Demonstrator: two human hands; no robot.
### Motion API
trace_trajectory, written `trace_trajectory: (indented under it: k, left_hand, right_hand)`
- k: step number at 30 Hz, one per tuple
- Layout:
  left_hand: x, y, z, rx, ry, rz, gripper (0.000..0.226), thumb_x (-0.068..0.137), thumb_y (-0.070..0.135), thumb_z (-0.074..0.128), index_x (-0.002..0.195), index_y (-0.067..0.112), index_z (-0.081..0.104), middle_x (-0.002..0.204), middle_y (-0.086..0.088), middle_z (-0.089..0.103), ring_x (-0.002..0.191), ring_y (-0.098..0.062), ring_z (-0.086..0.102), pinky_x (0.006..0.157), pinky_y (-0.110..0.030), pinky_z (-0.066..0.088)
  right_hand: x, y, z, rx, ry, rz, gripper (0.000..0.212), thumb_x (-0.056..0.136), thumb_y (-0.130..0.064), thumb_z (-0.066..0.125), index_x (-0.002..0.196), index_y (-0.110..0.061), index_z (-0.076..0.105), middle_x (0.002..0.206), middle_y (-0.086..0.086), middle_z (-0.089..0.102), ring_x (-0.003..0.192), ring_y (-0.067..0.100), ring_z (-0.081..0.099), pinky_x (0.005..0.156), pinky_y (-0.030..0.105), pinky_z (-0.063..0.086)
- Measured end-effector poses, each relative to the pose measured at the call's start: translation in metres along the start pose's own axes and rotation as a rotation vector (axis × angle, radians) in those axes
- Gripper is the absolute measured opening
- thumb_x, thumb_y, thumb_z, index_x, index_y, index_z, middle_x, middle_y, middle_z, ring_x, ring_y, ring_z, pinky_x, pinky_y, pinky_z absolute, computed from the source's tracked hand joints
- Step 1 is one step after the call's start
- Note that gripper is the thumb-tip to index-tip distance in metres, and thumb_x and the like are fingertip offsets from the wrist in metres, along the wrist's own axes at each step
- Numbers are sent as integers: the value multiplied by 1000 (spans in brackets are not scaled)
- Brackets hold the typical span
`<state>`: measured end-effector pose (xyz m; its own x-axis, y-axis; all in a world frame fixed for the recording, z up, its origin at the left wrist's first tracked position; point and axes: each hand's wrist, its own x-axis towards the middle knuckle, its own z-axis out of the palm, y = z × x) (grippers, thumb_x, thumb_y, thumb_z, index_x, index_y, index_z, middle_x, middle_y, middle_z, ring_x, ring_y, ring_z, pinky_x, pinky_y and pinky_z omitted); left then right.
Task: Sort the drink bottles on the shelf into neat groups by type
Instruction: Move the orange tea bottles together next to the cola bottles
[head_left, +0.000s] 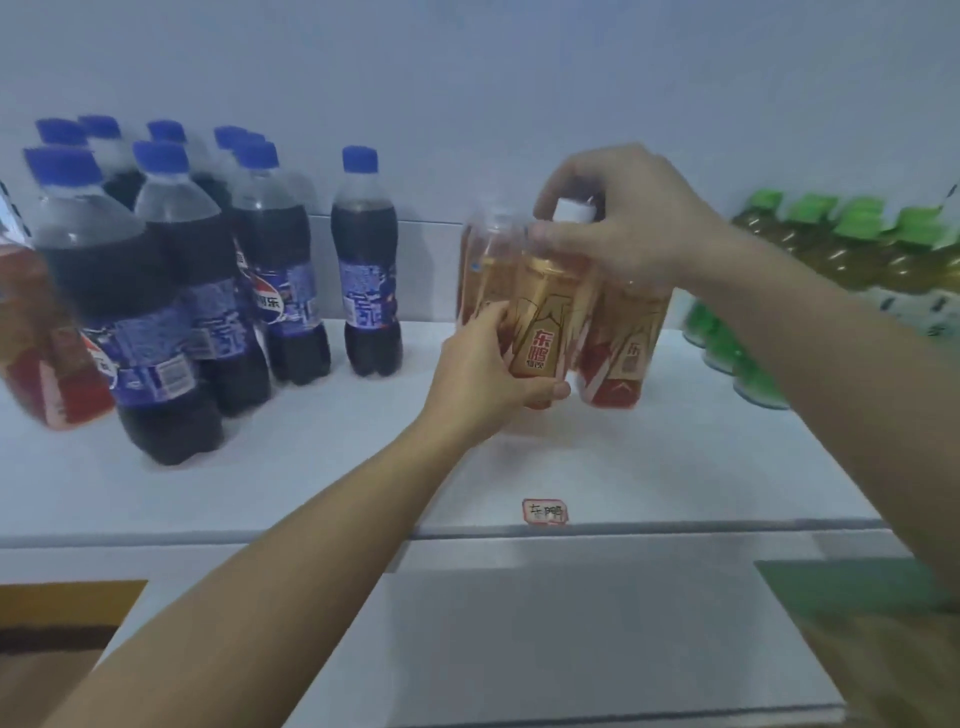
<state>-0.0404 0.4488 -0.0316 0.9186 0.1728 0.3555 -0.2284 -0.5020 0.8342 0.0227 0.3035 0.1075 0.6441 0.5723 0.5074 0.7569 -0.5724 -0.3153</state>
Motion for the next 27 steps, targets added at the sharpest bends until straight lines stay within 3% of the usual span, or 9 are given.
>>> trace_trajectory:
  k: [3, 6, 8, 10, 13, 18, 21, 24, 27]
  left_hand:
    - [13, -4, 24, 11, 107, -21, 72, 57, 33, 99, 115, 30, 57, 101, 22, 66, 87, 6, 65, 61, -3, 48]
    - [23, -6, 44, 44, 217, -72, 84, 54, 37, 99, 124, 21, 57, 108, 11, 69, 97, -8, 67, 80, -22, 56]
    - [25, -9, 54, 26, 245, -87, 86, 54, 36, 100, 126, 20, 56, 110, 9, 69, 98, -10, 67, 85, -30, 58]
    - [25, -15, 59, -14, 252, -85, 80, 55, 33, 100, 122, 22, 57, 108, 12, 68, 96, -7, 67, 83, -28, 57]
    - [29, -21, 58, -4, 240, -62, 71, 56, 32, 99, 115, 26, 60, 107, 12, 69, 97, -7, 67, 84, -31, 59]
    - [32, -26, 60, 90, 180, -82, 85, 58, 35, 98, 130, 22, 56, 121, 3, 64, 109, -16, 64, 95, -41, 57]
    - [32, -27, 60, 97, 150, -96, 93, 61, 35, 96, 140, 20, 50, 127, 1, 61, 115, -17, 62, 98, -41, 55]
    - [29, -24, 57, 82, 121, -122, 95, 62, 36, 96, 142, 20, 47, 130, 0, 60, 118, -19, 61, 100, -43, 54]
    - [22, -18, 49, 126, 51, -154, 95, 64, 43, 94, 143, 21, 45, 133, 2, 59, 121, -19, 59, 101, -40, 53]
  right_hand:
    - [10, 17, -1, -70, -15, -32, 21, 82, -50, 77, 91, -33, 70, 98, -16, 60, 74, -23, 50, 61, -1, 30]
    - [21, 29, 3, -120, -32, -80, 14, 86, -45, 74, 93, -34, 69, 106, -10, 57, 84, 2, 51, 74, 20, 36]
    - [27, 35, 4, -143, -89, -100, 11, 86, -41, 75, 93, -33, 69, 105, -10, 55, 80, 1, 48, 79, 23, 34]
    - [30, 39, 6, -163, -140, -119, 12, 86, -40, 75, 94, -33, 70, 104, -11, 53, 78, -3, 45, 79, 24, 33]
    - [31, 45, 9, -174, -108, -138, 8, 90, -35, 72, 97, -31, 69, 106, -9, 53, 87, 7, 48, 82, 25, 33]
    - [23, 51, 19, -225, -113, -117, 12, 93, -34, 67, 101, -25, 71, 116, -4, 68, 110, 18, 58, 93, 36, 48]
    - [21, 47, 21, -291, -112, -121, 15, 95, -34, 64, 103, -24, 72, 109, -2, 70, 106, 22, 60, 91, 41, 49]
    - [20, 40, 24, -361, -125, -125, 15, 96, -31, 61, 101, -26, 74, 106, -3, 70, 111, 24, 57, 93, 40, 43]
    - [11, 29, 27, -380, -29, -164, 16, 93, -26, 64, 106, -28, 72, 115, -7, 67, 124, 22, 46, 97, 41, 34]
